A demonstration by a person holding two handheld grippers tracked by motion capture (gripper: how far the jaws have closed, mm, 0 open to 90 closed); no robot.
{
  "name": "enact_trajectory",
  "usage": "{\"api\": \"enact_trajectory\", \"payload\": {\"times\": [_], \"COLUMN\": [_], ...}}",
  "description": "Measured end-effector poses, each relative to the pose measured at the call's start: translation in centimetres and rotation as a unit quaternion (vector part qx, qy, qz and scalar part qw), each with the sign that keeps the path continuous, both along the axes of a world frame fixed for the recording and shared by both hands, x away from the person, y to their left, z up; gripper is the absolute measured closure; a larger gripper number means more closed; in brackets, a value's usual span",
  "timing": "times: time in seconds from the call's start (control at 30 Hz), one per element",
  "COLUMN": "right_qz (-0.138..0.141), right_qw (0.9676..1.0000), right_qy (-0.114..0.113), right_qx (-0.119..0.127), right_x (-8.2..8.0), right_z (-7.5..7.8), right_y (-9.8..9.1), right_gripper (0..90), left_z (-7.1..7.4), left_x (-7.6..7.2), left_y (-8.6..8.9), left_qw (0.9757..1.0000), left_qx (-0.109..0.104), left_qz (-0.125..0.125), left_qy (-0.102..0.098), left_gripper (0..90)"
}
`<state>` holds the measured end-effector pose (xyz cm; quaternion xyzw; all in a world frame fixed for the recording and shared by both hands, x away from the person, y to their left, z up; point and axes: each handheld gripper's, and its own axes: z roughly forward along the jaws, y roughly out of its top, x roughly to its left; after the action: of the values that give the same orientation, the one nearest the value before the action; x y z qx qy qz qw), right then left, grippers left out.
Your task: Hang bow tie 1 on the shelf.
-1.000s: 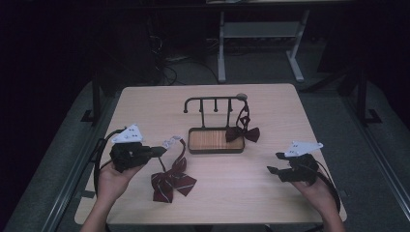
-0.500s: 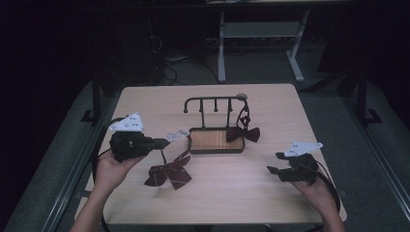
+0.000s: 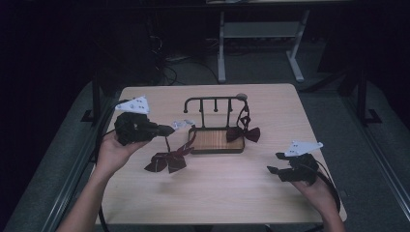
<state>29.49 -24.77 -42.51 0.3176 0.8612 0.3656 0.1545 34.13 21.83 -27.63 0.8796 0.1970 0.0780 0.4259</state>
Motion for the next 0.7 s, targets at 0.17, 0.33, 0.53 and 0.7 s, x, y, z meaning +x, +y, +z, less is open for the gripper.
{"api": "enact_trajectory", "payload": {"times": [0.17,0.33,0.53,0.7], "right_qz": [-0.001,-0.002,-0.002,-0.001], "right_qw": [1.0000,1.0000,1.0000,1.0000], "right_qy": [0.001,0.003,0.002,0.002], "right_qx": [0.003,0.004,0.004,0.005], "right_x": [0.0,0.0,0.0,0.1], "right_z": [0.0,0.0,0.0,-0.1], "right_y": [-0.2,-0.2,-0.3,-0.3], "right_gripper": [38.8,38.8,38.9,38.9], "left_z": [0.8,1.3,1.8,2.0], "left_x": [0.8,1.8,3.1,4.3], "left_y": [-0.8,-1.4,-1.9,-2.2], "left_qw": [1.0000,1.0000,0.9999,0.9998], "left_qx": [0.004,0.004,0.010,0.017], "left_qz": [-0.004,-0.001,0.007,0.012], "left_qy": [-0.001,-0.002,-0.004,-0.003], "left_gripper": [87.8,87.8,87.8,87.8]}}
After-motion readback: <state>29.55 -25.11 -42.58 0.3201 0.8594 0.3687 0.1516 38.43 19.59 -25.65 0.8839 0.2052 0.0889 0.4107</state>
